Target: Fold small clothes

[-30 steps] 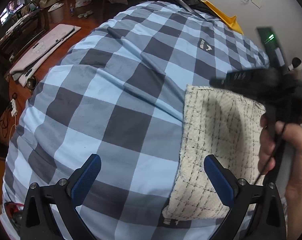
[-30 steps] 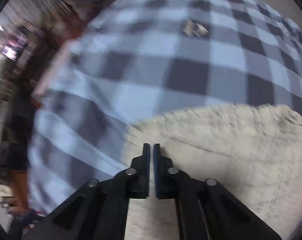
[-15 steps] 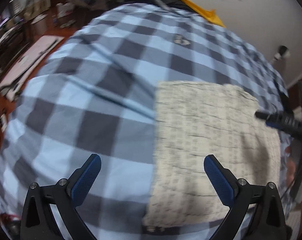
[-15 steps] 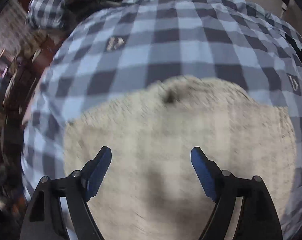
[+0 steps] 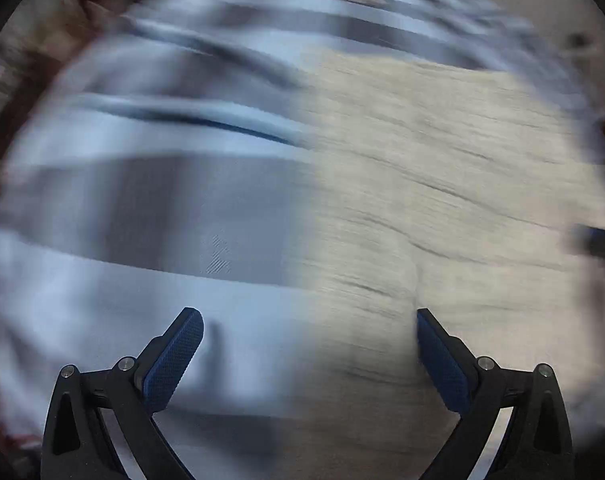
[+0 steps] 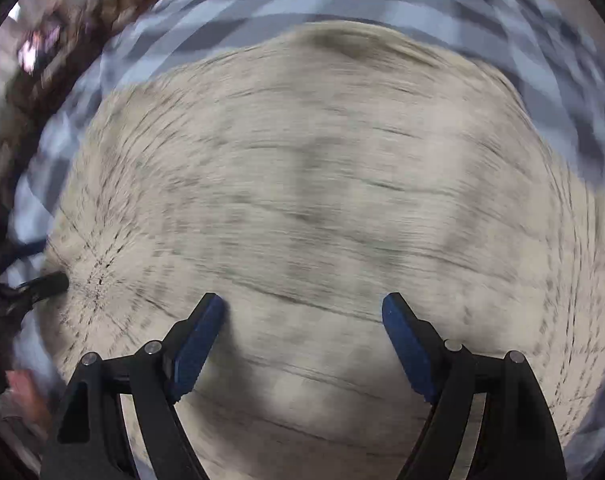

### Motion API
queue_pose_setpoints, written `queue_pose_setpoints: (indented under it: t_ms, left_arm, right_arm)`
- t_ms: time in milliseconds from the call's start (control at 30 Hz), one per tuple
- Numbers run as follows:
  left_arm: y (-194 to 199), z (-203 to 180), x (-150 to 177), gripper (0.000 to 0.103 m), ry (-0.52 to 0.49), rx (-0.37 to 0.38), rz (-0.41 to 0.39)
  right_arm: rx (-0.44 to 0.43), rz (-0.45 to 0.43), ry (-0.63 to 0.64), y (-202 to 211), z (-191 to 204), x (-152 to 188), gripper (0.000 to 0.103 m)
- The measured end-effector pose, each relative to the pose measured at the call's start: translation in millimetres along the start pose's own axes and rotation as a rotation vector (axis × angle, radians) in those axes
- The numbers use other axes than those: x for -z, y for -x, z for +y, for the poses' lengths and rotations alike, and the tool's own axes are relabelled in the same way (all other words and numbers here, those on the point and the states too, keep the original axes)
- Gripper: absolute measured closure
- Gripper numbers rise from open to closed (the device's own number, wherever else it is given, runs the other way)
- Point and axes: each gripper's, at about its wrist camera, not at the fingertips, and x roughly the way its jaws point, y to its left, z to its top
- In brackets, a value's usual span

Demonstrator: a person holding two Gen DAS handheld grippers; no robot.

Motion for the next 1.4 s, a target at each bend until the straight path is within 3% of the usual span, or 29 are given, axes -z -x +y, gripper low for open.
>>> queue_pose_setpoints:
  t_ms: [67,100,133,200,267,367,433,500,567,600,667,733,833,967,1067,1133,1167,1233,1300,1333,1367,1400]
  left_arm:
    - [-2.2,21.3,-1.1,0.000,0.005,-0.325,-0.037]
    - [-6.4,30.4,-0.9,0.000,0.010,-0.414,-0.022]
    - [-12.4,41.4,-0.1,0.000,0.021,-0.453,0.008]
    - [-19.1,58.5,1.8,0.000,0.088,-0.379,0.060]
    - [-13.5,66.0,1.7,0.000,0.167,-0.308,0.058]
    - [17.1,45.5,-4.2,0.000,0.141,-0.248,-0.061]
    - [44.3,19.8,-11.0,0.000,0.072,-0.156,-0.186]
    - [60.6,-14.6,-24.4,0.000,-0.020,0.093,-0.251]
    - [58.3,-44.2,-40.9,0.000,-0.104,0.315,-0.227]
    - [54.1,-61.5,-51.0,0.000,-0.129,0.384,-0.208]
    - [37.2,-90.1,-65.3,0.000,-0.135,0.414,-0.172]
    - [10.5,-108.0,-81.6,0.000,-0.115,0.386,-0.124]
    - [-22.5,-104.8,-94.4,0.000,-0.082,0.309,-0.097]
    - [-48.4,-89.9,-106.4,0.000,-0.108,0.117,-0.186]
    - [-57.9,-71.0,-115.4,0.000,-0.094,0.205,-0.209]
    - [-56.5,-69.7,-118.3,0.000,-0.121,0.155,-0.250]
    - [-55.3,-68.9,-119.2,0.000,-0.134,0.115,-0.274]
    - [-52.9,-59.1,-125.9,0.000,-0.118,0.073,-0.283]
    - [-55.5,-47.9,-137.5,0.000,-0.071,-0.179,-0.269]
    - [-52.4,-38.3,-140.0,0.000,-0.060,-0.242,-0.263]
    - [-45.8,-27.6,-140.8,0.000,-0.046,-0.239,-0.263]
    - [-35.8,-16.2,-140.3,0.000,-0.046,-0.180,-0.263]
  right_arm:
    - [-0.045,0.014,-0.112,10.4,-43.2,5.7,0.026]
    - [-0.093,0.015,-0.176,17.4,-67.8,11.1,0.028]
    - [-0.152,0.009,-0.238,24.9,-88.0,16.8,0.028]
    - [-0.063,0.009,-0.390,44.0,-133.1,31.1,0.028]
    - [-0.051,-0.041,-0.516,68.4,-167.4,48.4,0.026]
    - [0.125,-0.118,-0.628,104.0,-192.3,68.4,0.026]
    - [0.181,-0.141,-0.590,113.9,-185.2,68.7,0.026]
    - [0.197,-0.163,-0.512,114.5,-165.5,61.7,0.026]
    - [0.159,-0.178,-0.436,111.2,-135.0,53.2,0.026]
    - [0.136,-0.180,-0.402,106.7,-117.3,42.4,0.026]
    - [0.075,-0.171,-0.340,93.1,-83.6,21.4,0.026]
    - [0.008,-0.144,-0.273,70.0,-48.2,0.2,0.026]
    - [-0.006,-0.119,-0.122,40.3,-3.2,-20.9,0.026]
    - [0.062,-0.036,0.063,-3.6,15.1,-27.3,0.026]
    - [-0.092,-0.083,0.032,5.0,-14.6,-24.7,0.030]
    - [-0.223,-0.111,-0.044,17.2,-50.6,-20.8,0.041]
    - [-0.229,-0.119,-0.089,22.3,-69.5,-18.0,0.041]
    - [-0.043,-0.123,-0.183,33.6,-112.8,-6.0,0.039]
    - [0.114,-0.099,-0.306,40.6,-167.8,11.0,0.039]
    - [0.133,-0.090,-0.359,45.3,-189.6,21.0,0.039]
    - [0.082,-0.107,-0.429,56.3,-215.2,35.8,0.039]
    - [0.071,-0.126,-0.473,67.4,-227.5,44.6,0.039]
